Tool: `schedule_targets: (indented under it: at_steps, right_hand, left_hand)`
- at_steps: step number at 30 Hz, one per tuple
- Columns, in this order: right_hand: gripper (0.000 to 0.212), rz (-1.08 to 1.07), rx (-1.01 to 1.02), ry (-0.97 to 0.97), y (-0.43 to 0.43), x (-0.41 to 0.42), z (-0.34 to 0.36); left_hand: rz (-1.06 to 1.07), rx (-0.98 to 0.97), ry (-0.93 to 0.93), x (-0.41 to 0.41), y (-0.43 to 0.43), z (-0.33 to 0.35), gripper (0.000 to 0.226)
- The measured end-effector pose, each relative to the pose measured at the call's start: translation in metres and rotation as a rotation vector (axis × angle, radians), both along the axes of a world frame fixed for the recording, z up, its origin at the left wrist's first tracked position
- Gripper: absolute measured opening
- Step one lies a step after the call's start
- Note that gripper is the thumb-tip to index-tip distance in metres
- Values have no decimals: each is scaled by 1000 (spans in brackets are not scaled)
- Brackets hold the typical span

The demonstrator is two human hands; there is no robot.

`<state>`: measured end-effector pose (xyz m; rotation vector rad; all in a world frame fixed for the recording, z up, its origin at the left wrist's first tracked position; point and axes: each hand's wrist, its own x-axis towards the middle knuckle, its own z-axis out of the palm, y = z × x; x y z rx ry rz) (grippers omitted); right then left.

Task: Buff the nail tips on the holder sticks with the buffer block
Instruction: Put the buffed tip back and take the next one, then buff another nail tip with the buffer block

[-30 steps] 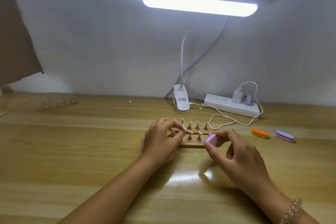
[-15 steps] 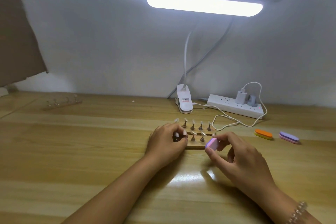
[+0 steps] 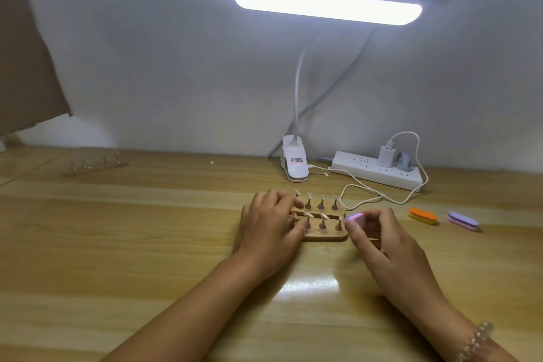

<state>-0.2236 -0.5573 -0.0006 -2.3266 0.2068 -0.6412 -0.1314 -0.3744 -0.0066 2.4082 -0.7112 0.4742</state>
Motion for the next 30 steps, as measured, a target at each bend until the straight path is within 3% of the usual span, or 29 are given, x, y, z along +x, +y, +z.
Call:
schedule_targets:
  at_steps: [9, 18, 25, 30]
  right_hand:
    - [34, 26, -225, 52, 10, -6, 3]
    - [27, 53, -195, 42, 10, -9, 4]
    - [21, 80, -25, -30, 3, -8, 6]
    - [27, 141, -29, -79, 5, -11, 8]
  left_hand:
    - [40, 98, -255, -7, -7, -1, 15]
    - [-94, 102, -368, -20, -6, 6, 7]
    - [-366, -7, 80, -31, -1, -1, 13]
    - [-383, -110, 241, -21, -1, -1, 12]
